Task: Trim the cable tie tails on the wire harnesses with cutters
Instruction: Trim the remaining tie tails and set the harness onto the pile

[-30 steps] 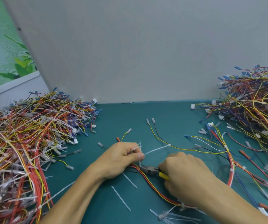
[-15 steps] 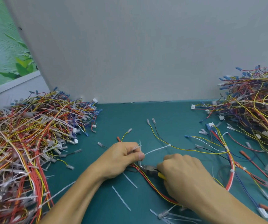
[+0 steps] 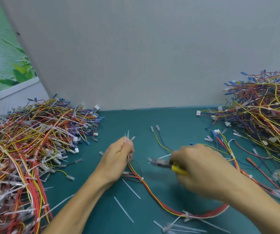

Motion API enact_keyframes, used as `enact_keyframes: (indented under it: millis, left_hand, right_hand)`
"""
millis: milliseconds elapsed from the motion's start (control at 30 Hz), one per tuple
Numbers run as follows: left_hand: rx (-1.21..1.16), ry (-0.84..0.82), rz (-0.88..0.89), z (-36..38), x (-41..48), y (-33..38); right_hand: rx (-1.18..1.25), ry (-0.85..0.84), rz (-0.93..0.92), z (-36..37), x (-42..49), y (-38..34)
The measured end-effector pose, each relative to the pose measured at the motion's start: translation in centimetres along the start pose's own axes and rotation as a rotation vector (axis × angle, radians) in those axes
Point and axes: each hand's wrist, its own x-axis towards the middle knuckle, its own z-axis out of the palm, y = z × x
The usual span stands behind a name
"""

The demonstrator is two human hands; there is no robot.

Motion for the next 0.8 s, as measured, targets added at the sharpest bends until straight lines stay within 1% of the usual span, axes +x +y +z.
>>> enact_keyframes:
  millis: [67,133,200,333,467,600,667,733,800]
  left_hand:
    - [-0.091,0.045,-0.032,0.1,0.0,0.0]
    - [-0.073,0.032,-0.030,0.4,-0.1,-0.1]
    - [0.013,-0.005,0.016,0.7,-0.2,-0.3]
    - [0.306,-0.075,0.170,1.1,-0.5,-0.2]
    - [0.463,-0.114,0.264,1.2,-1.0,0.1]
    - [0.523,-0.122,0.445,1.5,-1.0,0.6]
    - [0.532,-0.130,0.517,1.6,-1.1,0.9]
    - [0.517,-0.139,0.557,1.7,-1.2,1.0]
    - [0.485,-0.150,0.561,1.8,-1.3,1.1]
  right_hand:
    - [0.042,0.152,0.073,0.2,0.6,1.0]
    - [0.045,0.224,0.143,0.9,0.9,1.7]
    - [0.038,0.200,0.189,1.9,1.1,2.2]
    - [0.044,0.141,0.210,3.3,1.4,2.8]
    - [0.186,0.105,0.151,2.9,1.4,2.7]
    - [0.334,0.061,0.052,1.9,1.2,2.3]
    - [0.369,0.046,0.016,1.6,1.1,2.3]
    - [0.370,0.035,-0.003,1.5,1.1,2.2]
    - [0.369,0.012,-0.018,1.6,1.1,2.1]
